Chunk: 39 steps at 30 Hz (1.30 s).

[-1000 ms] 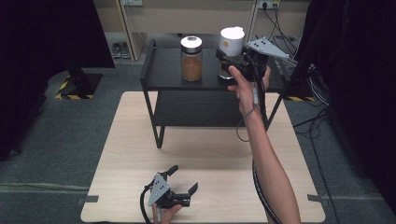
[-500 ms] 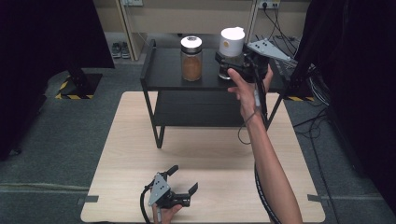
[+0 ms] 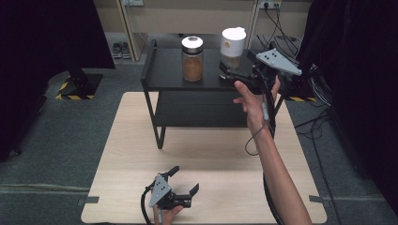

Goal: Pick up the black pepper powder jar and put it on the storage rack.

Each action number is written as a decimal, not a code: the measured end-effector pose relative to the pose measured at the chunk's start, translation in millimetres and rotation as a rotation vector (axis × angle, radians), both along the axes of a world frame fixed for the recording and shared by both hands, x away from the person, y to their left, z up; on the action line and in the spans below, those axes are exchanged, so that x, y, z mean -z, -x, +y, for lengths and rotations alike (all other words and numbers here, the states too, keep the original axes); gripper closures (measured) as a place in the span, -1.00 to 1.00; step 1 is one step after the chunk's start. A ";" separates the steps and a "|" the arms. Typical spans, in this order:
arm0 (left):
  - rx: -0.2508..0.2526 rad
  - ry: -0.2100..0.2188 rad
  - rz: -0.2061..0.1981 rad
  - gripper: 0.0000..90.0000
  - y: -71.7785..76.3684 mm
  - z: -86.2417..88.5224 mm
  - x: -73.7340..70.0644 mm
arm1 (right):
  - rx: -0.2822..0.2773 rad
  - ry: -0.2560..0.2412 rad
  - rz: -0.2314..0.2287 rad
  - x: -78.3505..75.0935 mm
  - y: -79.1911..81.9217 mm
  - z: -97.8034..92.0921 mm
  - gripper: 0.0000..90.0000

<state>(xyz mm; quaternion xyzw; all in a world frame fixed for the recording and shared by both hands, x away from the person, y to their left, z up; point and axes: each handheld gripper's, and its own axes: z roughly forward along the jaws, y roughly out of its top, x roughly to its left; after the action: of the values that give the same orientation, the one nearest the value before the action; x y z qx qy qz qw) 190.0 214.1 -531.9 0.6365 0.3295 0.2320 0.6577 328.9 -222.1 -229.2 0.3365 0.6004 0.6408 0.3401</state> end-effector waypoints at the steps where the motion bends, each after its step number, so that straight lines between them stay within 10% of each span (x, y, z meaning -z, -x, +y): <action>1: 0.000 0.000 0.000 -0.97 0.0 -0.1 0.0 | 0.000 -0.003 0.000 1.6 2.1 -0.9 -0.90; 39: 0.002 -0.005 0.000 -0.97 0.1 -0.2 -0.5 | -0.137 0.026 0.002 91.9 58.5 -25.5 -0.99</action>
<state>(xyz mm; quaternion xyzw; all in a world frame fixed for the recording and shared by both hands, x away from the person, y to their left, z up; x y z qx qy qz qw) 189.9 213.9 -531.4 0.6382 0.3283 0.2324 0.6565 270.4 -247.6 -321.1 0.2907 0.6308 0.6543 0.2992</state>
